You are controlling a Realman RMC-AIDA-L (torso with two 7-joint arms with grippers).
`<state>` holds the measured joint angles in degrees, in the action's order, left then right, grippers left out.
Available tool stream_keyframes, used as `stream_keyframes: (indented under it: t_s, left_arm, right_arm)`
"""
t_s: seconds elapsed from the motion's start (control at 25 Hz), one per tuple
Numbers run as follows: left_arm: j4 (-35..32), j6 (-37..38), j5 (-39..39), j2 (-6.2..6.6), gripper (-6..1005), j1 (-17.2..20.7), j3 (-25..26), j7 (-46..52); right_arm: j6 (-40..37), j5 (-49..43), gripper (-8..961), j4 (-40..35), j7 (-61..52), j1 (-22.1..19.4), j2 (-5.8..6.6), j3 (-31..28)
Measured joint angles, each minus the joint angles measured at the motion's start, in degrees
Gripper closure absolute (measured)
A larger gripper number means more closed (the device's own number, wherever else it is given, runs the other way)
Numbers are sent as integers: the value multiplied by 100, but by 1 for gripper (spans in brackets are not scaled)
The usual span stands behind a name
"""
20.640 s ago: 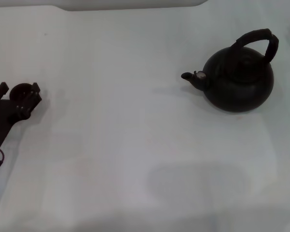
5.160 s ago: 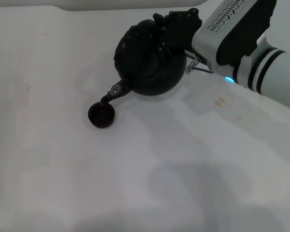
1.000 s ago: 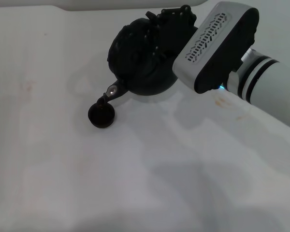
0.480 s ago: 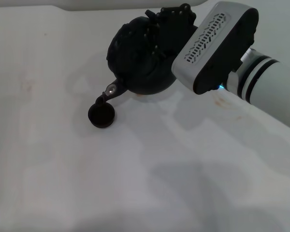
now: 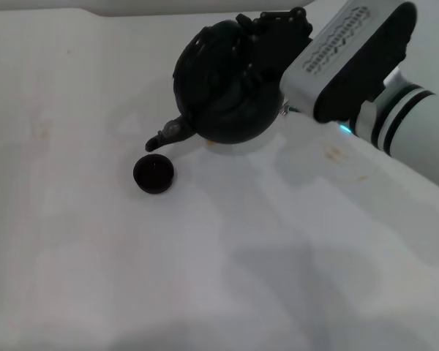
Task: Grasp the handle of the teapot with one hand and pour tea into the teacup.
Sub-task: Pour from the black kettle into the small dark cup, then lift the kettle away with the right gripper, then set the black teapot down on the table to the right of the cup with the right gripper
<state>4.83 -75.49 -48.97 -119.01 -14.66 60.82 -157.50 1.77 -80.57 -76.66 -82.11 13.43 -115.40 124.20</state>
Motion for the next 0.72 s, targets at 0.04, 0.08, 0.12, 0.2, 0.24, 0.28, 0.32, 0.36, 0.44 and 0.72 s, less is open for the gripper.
stream_keyframes:
  t_s: [0.04, 0.08, 0.12, 0.2, 0.24, 0.28, 0.32, 0.36, 0.44, 0.72]
  left_arm:
    - [0, 0, 2, 1, 165, -5, 1, 0]
    - [0, 0, 3, 1, 165, -6, 0, 0]
    - [0, 1, 4, 1, 165, -8, 0, 0]
    - [0, 4, 8, 1, 166, -8, 0, 0]
    - [0, 6, 11, 1, 166, -8, 0, 0]
    - [0, 10, 13, 1, 166, -9, 0, 0]
    - [0, 11, 14, 1, 166, -11, 0, 0]
    - [0, 10, 15, 1, 167, -13, 0, 0]
    - [0, 3, 15, 1, 167, -13, 0, 0]
    - [0, -16, 14, -9, 166, -2, 1, 0]
  right_arm:
    - [-19, 135, 797, -2, -2, -11, 0, -29]
    - [-25, 244, 797, -7, -2, -25, 0, -59]
    - [-34, 336, 797, -17, -3, -57, -1, -99]
    - [-86, 422, 797, -48, -16, -147, -10, -189]
    - [-138, 434, 797, -70, -46, -207, -18, -256]
    - [-203, 441, 797, -91, -92, -261, -26, -325]
    - [-269, 463, 797, -105, -160, -304, -30, -392]
    - [-419, 577, 797, -125, -300, -393, -30, -562]
    - [-523, 670, 797, -129, -337, -446, -28, -661]
    - [-881, 1204, 796, -136, -356, -790, -22, -1130]
